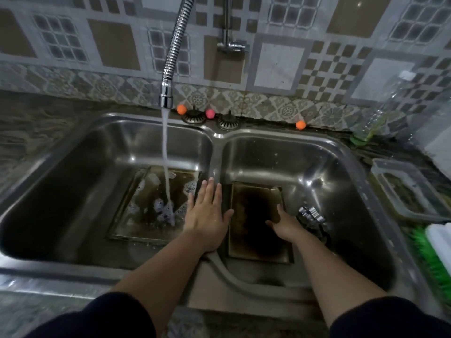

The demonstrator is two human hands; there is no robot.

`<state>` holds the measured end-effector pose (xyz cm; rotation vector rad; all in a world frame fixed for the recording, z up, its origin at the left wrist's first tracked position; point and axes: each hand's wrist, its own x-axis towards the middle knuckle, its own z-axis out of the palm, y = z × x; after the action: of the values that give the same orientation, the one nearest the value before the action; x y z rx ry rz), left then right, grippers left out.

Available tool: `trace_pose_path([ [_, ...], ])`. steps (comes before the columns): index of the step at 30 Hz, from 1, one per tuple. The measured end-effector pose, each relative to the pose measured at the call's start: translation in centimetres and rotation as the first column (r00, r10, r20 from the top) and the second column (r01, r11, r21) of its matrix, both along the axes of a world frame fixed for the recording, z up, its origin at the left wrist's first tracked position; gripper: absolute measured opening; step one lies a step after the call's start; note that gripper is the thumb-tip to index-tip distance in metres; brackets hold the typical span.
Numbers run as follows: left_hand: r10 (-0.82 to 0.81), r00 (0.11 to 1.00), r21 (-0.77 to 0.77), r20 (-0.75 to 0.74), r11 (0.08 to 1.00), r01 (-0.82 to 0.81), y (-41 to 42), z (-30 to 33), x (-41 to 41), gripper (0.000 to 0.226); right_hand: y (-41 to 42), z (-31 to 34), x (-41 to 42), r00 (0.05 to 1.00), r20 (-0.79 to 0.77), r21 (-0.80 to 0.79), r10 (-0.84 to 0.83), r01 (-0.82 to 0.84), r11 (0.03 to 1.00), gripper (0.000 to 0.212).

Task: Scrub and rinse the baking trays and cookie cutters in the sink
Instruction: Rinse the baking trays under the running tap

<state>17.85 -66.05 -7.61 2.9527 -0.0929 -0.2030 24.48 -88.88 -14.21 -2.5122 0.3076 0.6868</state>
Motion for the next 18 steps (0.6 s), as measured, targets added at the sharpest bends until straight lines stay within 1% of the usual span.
trace_pose_path([
  [2, -0.020, 1.000, -0.036, -0.015, 0.999, 0.020, 0.2, 0.1, 0.1, 0.070, 1.3, 2.0, -0.1, 0.995, 0.097, 0.047, 0.001, -0.006, 0.999, 0.071],
  [5, -0.059, 0.998, -0.186, -0.038, 0.981, 0.051, 0.9, 0.1, 0.1, 0.069, 5.4, 6.1, -0.9, 0.968, 0.249, 0.122, 0.013, -0.045, 0.991, 0.053],
  [7, -0.088, 0.993, -0.291, -0.072, 0.955, 0.063, 2.5, 0.1, 0.0, 0.063, 9.0, 8.7, -1.8, 0.928, 0.372, 0.128, 0.010, -0.062, 0.990, 0.045],
  [9, -0.083, 0.993, -0.326, -0.088, 0.944, 0.050, 5.1, -0.5, 0.1, 0.057, 12.9, 10.9, -3.4, 0.866, 0.500, 0.174, -0.027, -0.070, 0.982, 0.038],
  [11, -0.042, 0.995, -0.325, -0.089, 0.946, 0.011, 8.6, -1.4, 0.4, 0.056, 16.6, 11.9, -5.1, 0.829, 0.557, 0.266, -0.051, -0.120, 0.957, 0.034],
  [13, 0.012, 0.988, -0.367, -0.151, 0.928, -0.067, 12.4, -2.5, 0.9, 0.055, 20.3, 11.5, -6.6, 0.854, 0.519, 0.324, -0.040, -0.153, 0.934, 0.034],
  [14, 0.049, 0.979, -0.364, -0.199, 0.923, -0.120, 14.2, -3.1, 1.2, 0.056, 22.1, 10.7, -7.1, 0.880, 0.474, 0.335, -0.027, -0.152, 0.930, 0.036],
  [15, 0.089, 0.967, -0.328, -0.238, 0.930, -0.166, 15.9, -3.7, 1.4, 0.058, 23.6, 9.6, -7.3, 0.911, 0.413, 0.337, -0.017, -0.136, 0.932, 0.040],
  [17, 0.164, 0.942, -0.217, -0.292, 0.948, -0.233, 18.6, -4.4, 1.9, 0.063, 25.9, 7.4, -7.2, 0.974, 0.225, 0.300, 0.003, -0.072, 0.951, 0.056],
  [18, 0.187, 0.930, -0.190, -0.318, 0.948, -0.255, 19.6, -4.7, 2.1, 0.064, 26.6, 6.5, -7.0, 0.992, 0.122, 0.260, 0.010, -0.042, 0.965, 0.064],
])
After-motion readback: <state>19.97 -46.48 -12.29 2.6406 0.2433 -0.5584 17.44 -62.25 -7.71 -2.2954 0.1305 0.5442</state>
